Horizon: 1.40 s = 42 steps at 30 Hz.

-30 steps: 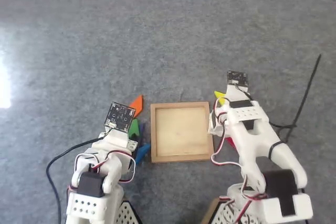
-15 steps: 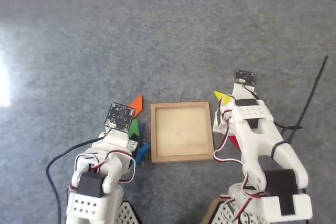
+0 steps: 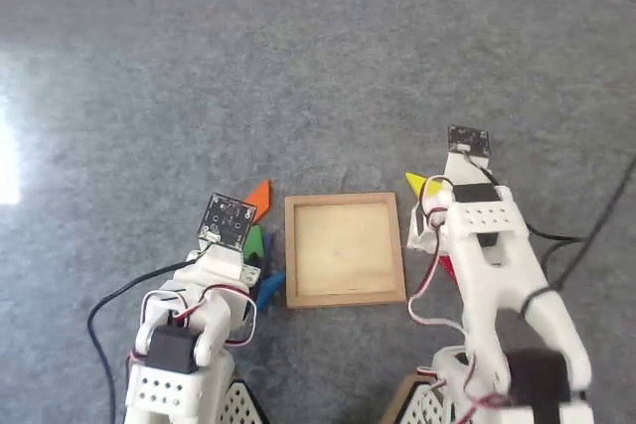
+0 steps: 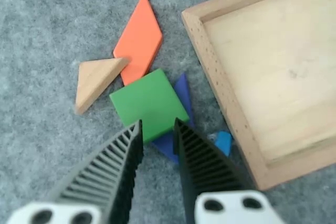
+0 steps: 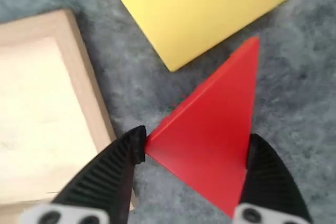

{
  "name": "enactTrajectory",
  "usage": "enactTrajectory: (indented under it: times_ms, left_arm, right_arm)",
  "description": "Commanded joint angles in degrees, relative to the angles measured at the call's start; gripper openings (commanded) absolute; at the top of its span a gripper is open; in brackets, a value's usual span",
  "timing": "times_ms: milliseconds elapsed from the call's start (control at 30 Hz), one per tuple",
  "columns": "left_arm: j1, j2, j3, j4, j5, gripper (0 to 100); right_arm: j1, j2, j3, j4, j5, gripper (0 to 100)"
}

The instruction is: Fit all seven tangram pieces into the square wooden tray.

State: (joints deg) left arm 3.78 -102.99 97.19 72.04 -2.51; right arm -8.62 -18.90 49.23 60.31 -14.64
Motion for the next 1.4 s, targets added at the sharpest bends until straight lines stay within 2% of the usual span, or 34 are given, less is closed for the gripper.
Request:
enactTrajectory:
  times_ms: [0, 133, 333, 467, 700, 933, 1100, 1367]
  left_arm:
    - [0.1, -1.2, -0.7, 0.3, -0.1, 9]
    - [0.1, -1.2, -0.7, 0.3, -0.1, 9]
    - [0.1, -1.2, -0.7, 0.3, -0.1, 9]
    - [0.1, -1.2, -0.7, 0.3, -0.1, 9]
    - [0.1, -1.2, -0.7, 0.3, -0.1, 9]
    - [0.1, -1.2, -0.7, 0.3, -0.1, 9]
    - [0.1, -1.2, -0.7, 0.3, -0.1, 9]
    - [0.1, -1.2, -0.7, 0.3, -0.1, 9]
  right_arm:
    - [0.7, -5.9, -2.5, 1.1, 0.8, 21.3]
    - [0.7, -6.5, -2.5, 1.2, 1.1, 21.3]
    - [-3.4, -6.1, -9.7, 4.1, 15.6, 21.0]
    - [-10.2, -6.1, -12.1, 6.6, 24.1, 21.2]
    - [-25.4, -5.9, -12.4, 4.7, 39.6, 21.2]
    - [-26.5, 2.9, -13.2, -4.3, 51.6, 21.2]
    - [-28.4, 11.6, -16.6, -4.7, 61.1, 21.0]
    - [-30.5, 16.5, -16.7, -6.5, 65.1, 21.2]
